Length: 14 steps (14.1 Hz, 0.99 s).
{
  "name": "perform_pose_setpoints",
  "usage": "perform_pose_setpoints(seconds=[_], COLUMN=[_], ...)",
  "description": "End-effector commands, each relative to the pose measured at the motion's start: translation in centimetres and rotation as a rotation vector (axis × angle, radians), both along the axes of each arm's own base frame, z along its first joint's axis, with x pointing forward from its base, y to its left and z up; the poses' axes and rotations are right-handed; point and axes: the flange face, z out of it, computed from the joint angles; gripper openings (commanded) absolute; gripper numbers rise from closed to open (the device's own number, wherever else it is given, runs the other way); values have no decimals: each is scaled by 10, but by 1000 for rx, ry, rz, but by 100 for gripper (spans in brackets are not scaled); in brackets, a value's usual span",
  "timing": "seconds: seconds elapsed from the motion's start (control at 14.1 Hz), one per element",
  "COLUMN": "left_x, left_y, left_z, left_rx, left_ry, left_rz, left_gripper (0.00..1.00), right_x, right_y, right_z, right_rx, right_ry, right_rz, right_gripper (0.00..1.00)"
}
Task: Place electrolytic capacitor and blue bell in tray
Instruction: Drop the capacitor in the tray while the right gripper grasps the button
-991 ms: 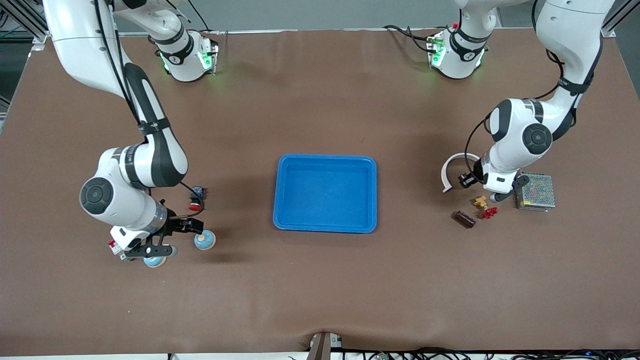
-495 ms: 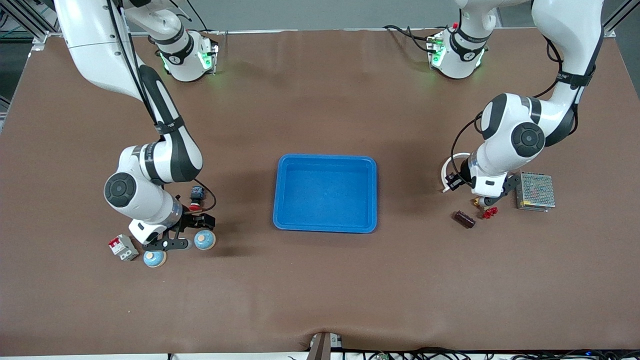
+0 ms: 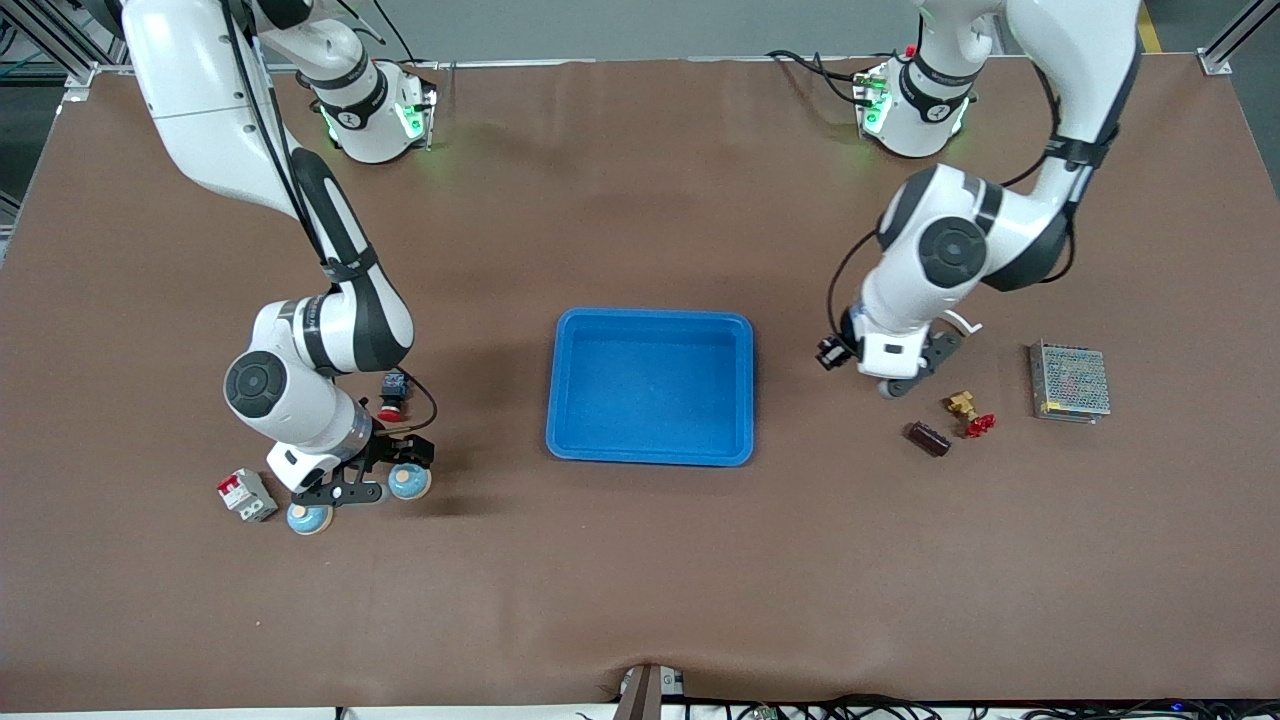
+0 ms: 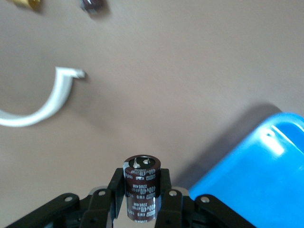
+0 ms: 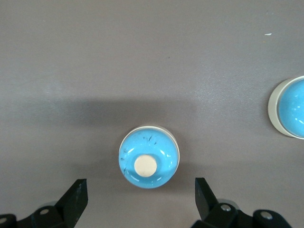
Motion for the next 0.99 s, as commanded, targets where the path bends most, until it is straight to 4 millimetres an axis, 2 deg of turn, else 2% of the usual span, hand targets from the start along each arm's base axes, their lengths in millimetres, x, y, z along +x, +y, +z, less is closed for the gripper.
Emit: perform_pose_setpoints(seconds=[0.0,0.28,0.5,0.64,0.71,0.92], left_x=[2,-12,-6,-12,-11,-11], left_y=[-37,-96,-121,-145,-152,-153], left_z=[-6,-30,-52,-66,-73,-92], left_rx=[4,8,48,50,49,48], left_ry=[14,47,27,35,40,60], left_rz=[41,95,156,166,167,175], left_gripper=[0,0,0,0,0,0], right_x=[2,5,9,10,9,9], right_y=[1,0,1,2,3,2], right_z=[-9,-24,-30,-31,-31,-36], right_rx=[9,4,1,2,1,-3], right_ry=[-11,-32,-33,-36,-36,-35], right_rz=[-18,-16,-14,-15,-14,-12], right_gripper=[100,100,100,100,100,100])
